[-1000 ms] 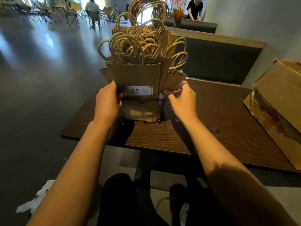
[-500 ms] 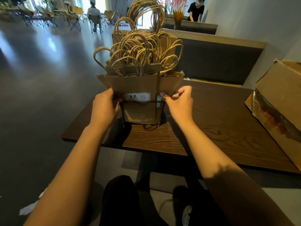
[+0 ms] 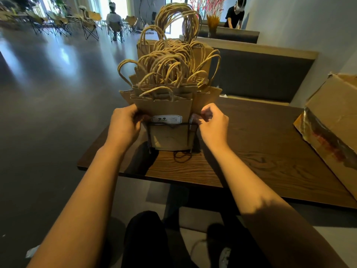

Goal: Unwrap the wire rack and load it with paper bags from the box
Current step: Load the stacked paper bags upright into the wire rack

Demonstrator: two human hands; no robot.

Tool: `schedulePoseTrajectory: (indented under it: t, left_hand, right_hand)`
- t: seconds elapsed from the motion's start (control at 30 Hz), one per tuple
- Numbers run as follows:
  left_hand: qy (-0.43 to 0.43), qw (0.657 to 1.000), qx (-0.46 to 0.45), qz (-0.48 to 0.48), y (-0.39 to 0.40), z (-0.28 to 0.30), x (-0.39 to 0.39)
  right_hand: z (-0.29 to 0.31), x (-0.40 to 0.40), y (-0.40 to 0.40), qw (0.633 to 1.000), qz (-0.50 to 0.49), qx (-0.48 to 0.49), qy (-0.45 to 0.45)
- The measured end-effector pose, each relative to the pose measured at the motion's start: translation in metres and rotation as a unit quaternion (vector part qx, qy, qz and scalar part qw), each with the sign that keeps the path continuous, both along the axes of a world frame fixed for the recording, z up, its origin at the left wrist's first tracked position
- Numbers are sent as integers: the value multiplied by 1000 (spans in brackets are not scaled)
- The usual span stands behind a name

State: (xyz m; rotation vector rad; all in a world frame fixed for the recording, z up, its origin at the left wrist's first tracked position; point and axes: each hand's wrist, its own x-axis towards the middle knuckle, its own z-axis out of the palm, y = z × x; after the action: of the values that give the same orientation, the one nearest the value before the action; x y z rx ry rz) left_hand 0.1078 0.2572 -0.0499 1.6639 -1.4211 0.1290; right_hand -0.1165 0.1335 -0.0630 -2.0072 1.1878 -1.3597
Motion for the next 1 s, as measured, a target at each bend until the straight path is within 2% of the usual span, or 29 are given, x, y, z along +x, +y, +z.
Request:
schedulePoseTrajectory:
  t: [0.27, 0.37, 0.47, 0.6, 0.8, 0.87, 0.97, 1.0]
  left_hand:
    - [-9, 999, 44, 0, -6, -7, 8]
    - [38, 998, -6, -44, -2, -5, 0]
    - [111, 990, -70, -46, -1, -14, -11]
    - [212, 974, -81, -26, -10, -24, -11]
    - [252, 965, -62, -23, -20, -19, -5]
    - [246, 967, -56, -22, -24, -16, -5]
    - [213, 975, -58, -7, -27, -15, -9]
    - [201, 978, -61, -2, -26, -16, -10]
  right_hand:
    - [4, -3, 4, 1000, 19, -3, 6]
    - [3, -5, 6, 999, 18, -29, -24]
    - [1, -4, 9, 997, -9, -72, -31]
    - [2, -8, 11, 991, 53, -115, 37]
    - [4, -7, 3, 974, 101, -32, 201]
    - [6, -7, 8, 981, 95, -34, 167]
    - [-11, -10, 25, 996, 20, -83, 22]
    - [-23, -11, 29, 998, 5, -69, 6]
